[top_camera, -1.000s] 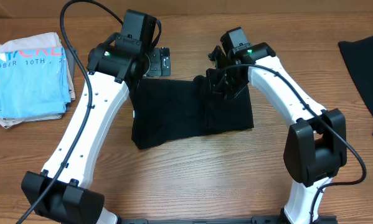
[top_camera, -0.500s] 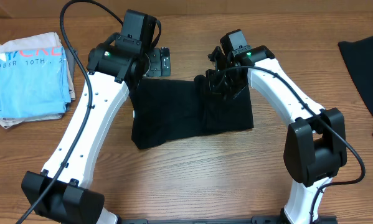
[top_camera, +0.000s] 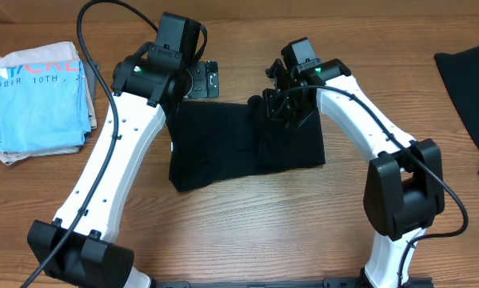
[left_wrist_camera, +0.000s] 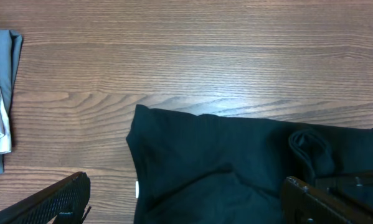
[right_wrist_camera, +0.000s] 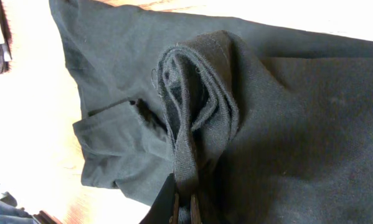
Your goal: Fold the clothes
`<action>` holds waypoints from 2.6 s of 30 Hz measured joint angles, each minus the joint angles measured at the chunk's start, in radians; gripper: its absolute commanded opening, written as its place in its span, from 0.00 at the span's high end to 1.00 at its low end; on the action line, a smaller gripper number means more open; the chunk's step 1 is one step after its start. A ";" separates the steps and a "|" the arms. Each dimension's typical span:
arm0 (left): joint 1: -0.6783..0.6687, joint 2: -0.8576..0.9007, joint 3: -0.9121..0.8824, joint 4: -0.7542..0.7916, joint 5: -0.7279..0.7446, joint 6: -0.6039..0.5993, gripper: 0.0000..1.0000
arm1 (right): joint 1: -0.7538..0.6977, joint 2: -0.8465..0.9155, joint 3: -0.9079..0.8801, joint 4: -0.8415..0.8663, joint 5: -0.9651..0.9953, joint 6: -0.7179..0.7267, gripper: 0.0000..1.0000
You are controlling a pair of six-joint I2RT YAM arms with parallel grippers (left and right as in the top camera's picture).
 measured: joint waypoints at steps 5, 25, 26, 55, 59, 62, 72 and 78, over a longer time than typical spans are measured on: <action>0.000 0.000 0.000 0.000 0.000 0.000 0.00 | 0.037 0.000 0.000 0.007 0.019 0.004 0.59; 0.000 0.000 0.000 0.000 0.000 0.000 0.00 | -0.144 -0.003 0.011 -0.260 0.048 -0.071 0.39; 0.000 0.000 0.000 0.000 0.000 0.000 0.00 | -0.147 -0.003 0.011 -0.268 0.084 -0.082 0.41; 0.000 0.000 0.000 0.000 0.000 0.000 0.00 | -0.319 -0.002 -0.185 0.000 0.142 -0.209 0.43; 0.000 0.000 0.000 0.000 0.000 0.000 0.00 | -0.319 -0.002 -0.231 0.050 0.122 -0.214 0.42; 0.000 0.000 0.000 0.000 0.000 0.000 0.00 | -0.319 -0.002 -0.275 0.097 0.115 -0.221 0.43; 0.000 0.000 0.000 0.000 0.000 0.000 0.00 | -0.319 -0.002 -0.307 0.133 0.078 -0.235 0.82; 0.000 0.000 0.000 0.000 0.000 0.000 0.00 | -0.320 -0.002 -0.307 0.134 0.078 -0.237 0.96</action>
